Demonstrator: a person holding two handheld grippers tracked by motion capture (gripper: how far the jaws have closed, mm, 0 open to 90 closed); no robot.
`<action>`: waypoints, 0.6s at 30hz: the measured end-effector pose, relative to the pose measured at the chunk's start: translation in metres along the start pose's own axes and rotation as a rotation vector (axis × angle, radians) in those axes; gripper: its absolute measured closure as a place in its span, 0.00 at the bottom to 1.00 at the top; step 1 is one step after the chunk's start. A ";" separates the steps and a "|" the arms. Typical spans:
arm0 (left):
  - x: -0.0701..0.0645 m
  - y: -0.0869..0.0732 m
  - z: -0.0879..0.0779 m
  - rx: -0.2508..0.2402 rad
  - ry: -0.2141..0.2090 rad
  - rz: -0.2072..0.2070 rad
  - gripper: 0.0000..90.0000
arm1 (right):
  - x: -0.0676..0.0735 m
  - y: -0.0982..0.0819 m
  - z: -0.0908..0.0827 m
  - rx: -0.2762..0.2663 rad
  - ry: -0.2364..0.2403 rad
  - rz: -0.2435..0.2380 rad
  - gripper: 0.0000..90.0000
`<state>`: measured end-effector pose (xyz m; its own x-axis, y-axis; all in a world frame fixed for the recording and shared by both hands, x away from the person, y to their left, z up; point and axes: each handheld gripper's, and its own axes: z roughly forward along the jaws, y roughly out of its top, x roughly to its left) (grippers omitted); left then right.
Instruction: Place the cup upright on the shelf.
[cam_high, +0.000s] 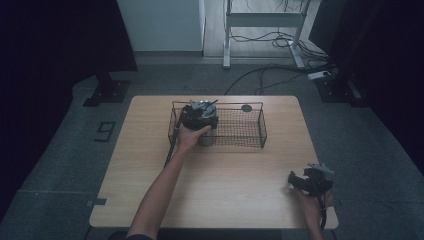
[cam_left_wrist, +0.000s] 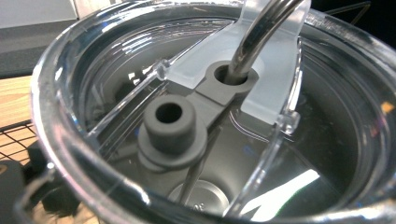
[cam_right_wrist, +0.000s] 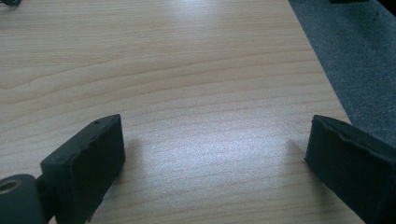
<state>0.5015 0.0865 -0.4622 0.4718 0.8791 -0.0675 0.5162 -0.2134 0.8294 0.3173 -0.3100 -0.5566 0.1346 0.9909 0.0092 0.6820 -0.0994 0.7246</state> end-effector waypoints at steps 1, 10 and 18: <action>0.001 0.000 0.000 0.000 -0.004 -0.006 0.04 | 0.000 0.000 0.000 0.000 0.000 0.000 0.05; 0.001 0.000 -0.006 0.003 0.009 -0.009 0.00 | 0.000 0.000 0.000 0.000 0.000 0.000 0.05; -0.002 0.007 -0.024 -0.035 0.033 0.008 0.00 | 0.000 0.000 0.000 0.000 0.000 0.000 0.05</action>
<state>0.4869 0.0936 -0.4433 0.4516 0.8912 -0.0429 0.4870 -0.2059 0.8488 0.3173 -0.3099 -0.5566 0.1348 0.9908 0.0089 0.6819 -0.0993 0.7247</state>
